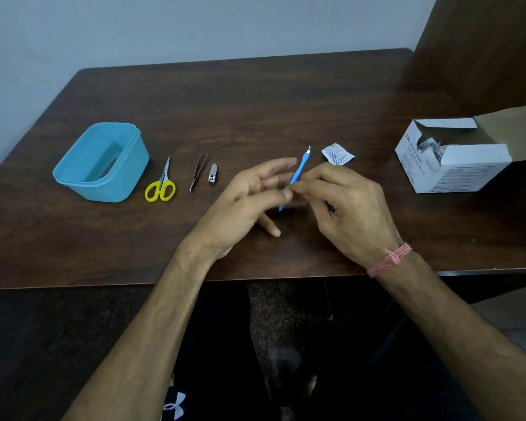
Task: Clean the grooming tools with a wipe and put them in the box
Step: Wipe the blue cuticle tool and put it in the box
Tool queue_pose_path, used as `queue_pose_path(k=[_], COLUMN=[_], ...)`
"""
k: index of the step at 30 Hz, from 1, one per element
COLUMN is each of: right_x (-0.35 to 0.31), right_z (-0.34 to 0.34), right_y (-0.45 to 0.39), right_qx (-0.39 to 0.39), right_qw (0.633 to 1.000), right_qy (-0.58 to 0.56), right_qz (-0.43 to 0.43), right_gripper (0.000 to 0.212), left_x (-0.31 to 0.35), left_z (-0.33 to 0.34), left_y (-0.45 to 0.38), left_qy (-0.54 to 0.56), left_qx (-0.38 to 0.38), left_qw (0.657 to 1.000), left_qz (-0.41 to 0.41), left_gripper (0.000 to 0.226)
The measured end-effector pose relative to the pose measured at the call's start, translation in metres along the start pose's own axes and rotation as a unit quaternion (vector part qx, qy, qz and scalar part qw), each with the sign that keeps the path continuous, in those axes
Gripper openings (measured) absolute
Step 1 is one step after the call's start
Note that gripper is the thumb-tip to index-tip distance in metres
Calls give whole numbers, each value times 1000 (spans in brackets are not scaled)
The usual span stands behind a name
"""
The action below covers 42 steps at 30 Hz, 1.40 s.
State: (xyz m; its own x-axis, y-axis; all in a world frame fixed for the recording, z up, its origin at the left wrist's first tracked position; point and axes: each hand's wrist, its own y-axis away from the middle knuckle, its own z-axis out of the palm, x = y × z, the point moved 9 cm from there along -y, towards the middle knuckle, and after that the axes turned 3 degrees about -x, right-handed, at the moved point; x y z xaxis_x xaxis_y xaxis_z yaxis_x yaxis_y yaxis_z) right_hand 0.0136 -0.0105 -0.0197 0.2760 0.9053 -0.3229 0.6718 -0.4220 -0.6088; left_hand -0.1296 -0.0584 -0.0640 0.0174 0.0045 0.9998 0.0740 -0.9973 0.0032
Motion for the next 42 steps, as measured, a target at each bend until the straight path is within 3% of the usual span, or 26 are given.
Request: queue_pose_path(k=[3, 12, 19, 30, 42], right_x=[-2, -9, -16, -5, -6], right_z=[4, 11, 16, 12, 17], right_y=[0, 2, 4, 2, 5], right_qx=[-22, -47, -71, -32, -62], right_qw=[1000, 997, 994, 999, 997], right_qy=[12, 40, 8, -3, -30], right_qz=[-10, -43, -77, -36, -35], right_gripper=[30, 29, 27, 14, 11], left_x=[4, 1, 0, -3, -3], left_z=[-2, 0, -9, -12, -10], left_y=[-1, -7, -8, -11, -10], left_qy=[4, -41, -49, -43, -63], left_qx=[36, 45, 81, 88, 101], left_qw=[999, 991, 989, 990, 989], left_qz=[-40, -123, -113, -102, -90], left_gripper=[36, 25, 23, 20, 18])
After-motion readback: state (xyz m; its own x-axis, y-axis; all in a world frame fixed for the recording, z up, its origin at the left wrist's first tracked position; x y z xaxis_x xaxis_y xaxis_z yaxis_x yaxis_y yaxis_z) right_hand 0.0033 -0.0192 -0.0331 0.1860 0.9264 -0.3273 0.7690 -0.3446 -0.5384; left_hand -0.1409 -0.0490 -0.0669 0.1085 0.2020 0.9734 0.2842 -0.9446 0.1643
